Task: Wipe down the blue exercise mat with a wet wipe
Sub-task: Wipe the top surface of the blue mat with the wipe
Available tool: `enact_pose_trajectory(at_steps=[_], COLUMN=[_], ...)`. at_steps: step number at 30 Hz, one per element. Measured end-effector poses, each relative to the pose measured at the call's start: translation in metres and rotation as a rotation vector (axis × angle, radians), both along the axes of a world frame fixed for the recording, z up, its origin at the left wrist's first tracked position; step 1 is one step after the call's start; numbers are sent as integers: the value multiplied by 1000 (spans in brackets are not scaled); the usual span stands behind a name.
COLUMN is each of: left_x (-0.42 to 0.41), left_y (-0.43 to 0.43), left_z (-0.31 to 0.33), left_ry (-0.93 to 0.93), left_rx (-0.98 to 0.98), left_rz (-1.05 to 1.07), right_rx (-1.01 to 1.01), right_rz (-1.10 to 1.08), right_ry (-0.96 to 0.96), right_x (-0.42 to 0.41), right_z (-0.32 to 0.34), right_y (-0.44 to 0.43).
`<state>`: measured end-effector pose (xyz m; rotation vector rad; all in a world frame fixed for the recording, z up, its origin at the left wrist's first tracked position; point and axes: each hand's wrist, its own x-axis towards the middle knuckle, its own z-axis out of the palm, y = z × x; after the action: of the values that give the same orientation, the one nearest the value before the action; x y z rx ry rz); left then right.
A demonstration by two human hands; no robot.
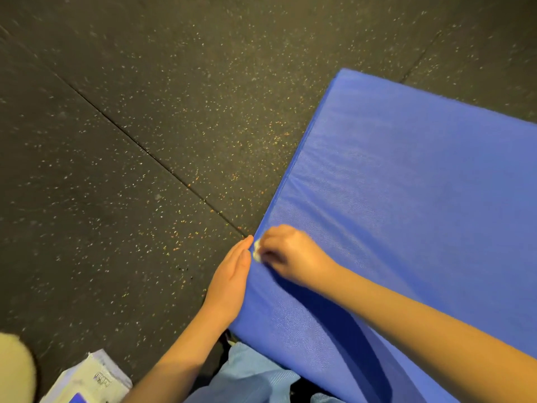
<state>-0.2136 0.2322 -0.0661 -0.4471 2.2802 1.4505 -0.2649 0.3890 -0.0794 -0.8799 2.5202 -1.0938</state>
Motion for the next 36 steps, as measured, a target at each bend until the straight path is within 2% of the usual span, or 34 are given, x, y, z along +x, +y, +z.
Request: enact_pose_trajectory(at_steps=[2, 3, 6, 8, 11, 13, 17, 18, 19, 21, 23, 24, 26, 28, 29, 30, 33, 34, 36], left_x=[0, 0, -6, -14, -28, -30, -24, -23, -22, -22, -22, -22, -22, -26, -30, -36, -51, -52, -49], left_y=[0, 0, 0, 1, 7, 10, 10, 9, 9, 9, 10, 10, 10, 9, 10, 12, 20, 23, 24], left_z=[0, 0, 3, 6, 1, -4, -9, -10, -10, -12, -12, -11, -8, -5, -4, -5, -10, -12, -14], left_ry=[0, -4, -12, -7, 10, 6, 36, 40, 45, 56, 61, 68, 78, 85, 101, 121, 155, 156, 162], left_rx=[4, 3, -25, -101, -229, -275, -367, -382, -398, -433, -450, -455, -464, -501, -541, -583, -634, -643, -660], left_rz=[0, -4, -50, -155, -335, -377, -433, -436, -440, -450, -465, -471, -491, -534, -570, -607, -668, -682, -698], right_rx=[-34, -24, 25, 11, -26, 13, 68, 64, 48, 17, 24, 42, 70, 82, 81, 66, 55, 73, 116], right_rz=[122, 89, -255, -337, -79, -31, -432, -469, -435, -223, -85, -112, -314, -518, -546, -509, -209, -180, -274], right_ry=[-23, 2, 125, 128, 69, 68, 132, 117, 105, 83, 87, 121, 187, 170, 142, 112, 79, 70, 133], right_x=[1, -9, -39, -29, -2, -17, -48, -42, -32, -6, -10, -22, -48, -54, -48, -38, -22, -32, -61], right_z=[2, -1, -17, -15, -8, -10, -19, -18, -14, -9, -9, -10, -18, -19, -19, -18, -15, -16, -18], right_y=[5, 9, 20, 14, 12, 28, 47, 43, 36, 31, 45, 53, 67, 63, 54, 44, 44, 52, 66])
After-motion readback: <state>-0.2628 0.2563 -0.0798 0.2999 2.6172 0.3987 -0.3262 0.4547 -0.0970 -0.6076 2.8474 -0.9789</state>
